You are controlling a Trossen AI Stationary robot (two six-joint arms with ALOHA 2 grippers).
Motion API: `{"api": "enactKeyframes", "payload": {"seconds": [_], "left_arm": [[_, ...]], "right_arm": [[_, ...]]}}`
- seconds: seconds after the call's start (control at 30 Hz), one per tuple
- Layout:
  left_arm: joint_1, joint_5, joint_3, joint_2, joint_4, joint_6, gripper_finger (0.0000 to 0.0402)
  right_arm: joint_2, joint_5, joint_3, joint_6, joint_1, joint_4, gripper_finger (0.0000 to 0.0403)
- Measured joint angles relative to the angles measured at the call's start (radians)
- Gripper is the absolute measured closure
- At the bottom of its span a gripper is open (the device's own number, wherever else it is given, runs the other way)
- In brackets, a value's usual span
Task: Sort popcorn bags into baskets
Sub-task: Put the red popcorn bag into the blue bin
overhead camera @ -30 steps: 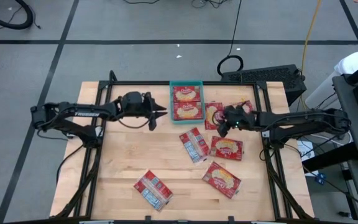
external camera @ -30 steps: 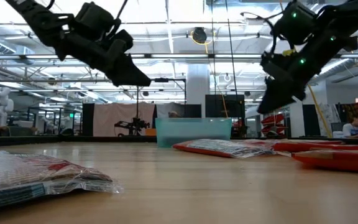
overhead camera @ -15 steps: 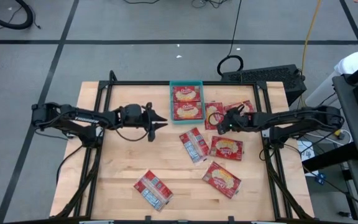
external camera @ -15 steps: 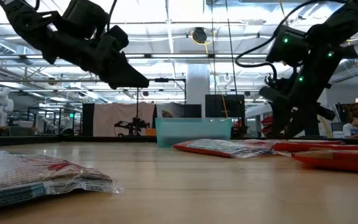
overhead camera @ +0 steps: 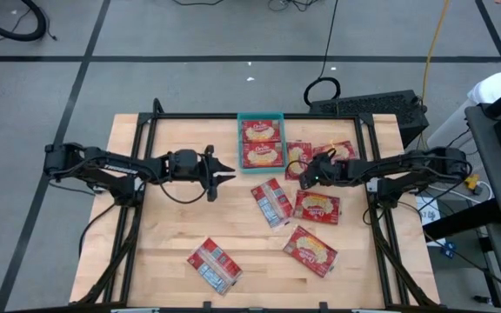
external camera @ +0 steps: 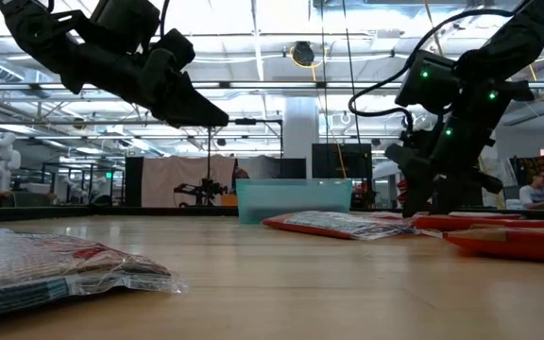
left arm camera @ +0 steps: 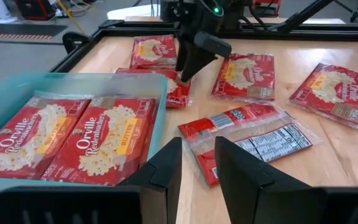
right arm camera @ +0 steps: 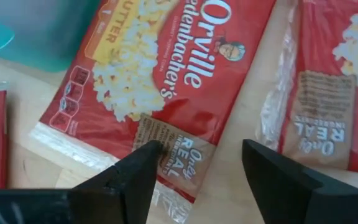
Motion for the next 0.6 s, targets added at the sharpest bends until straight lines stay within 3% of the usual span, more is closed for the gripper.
{"api": "enactKeyframes", "payload": {"seconds": [0.2, 0.43, 0.6], "left_arm": [[0.000, 0.000, 0.000, 0.000, -0.001, 0.003, 0.0302], [0.000, 0.000, 0.000, 0.000, -0.001, 0.019, 0.0302], [0.000, 0.000, 0.000, 0.001, -0.020, 0.017, 0.0302]], "right_arm": [[0.032, 0.008, 0.002, 0.002, -0.001, 0.001, 0.0243], [0.024, 0.041, 0.000, -0.072, 0.000, -0.003, 0.0382], [-0.036, 0.087, -0.004, -0.097, -0.001, -0.031, 0.0396]]}}
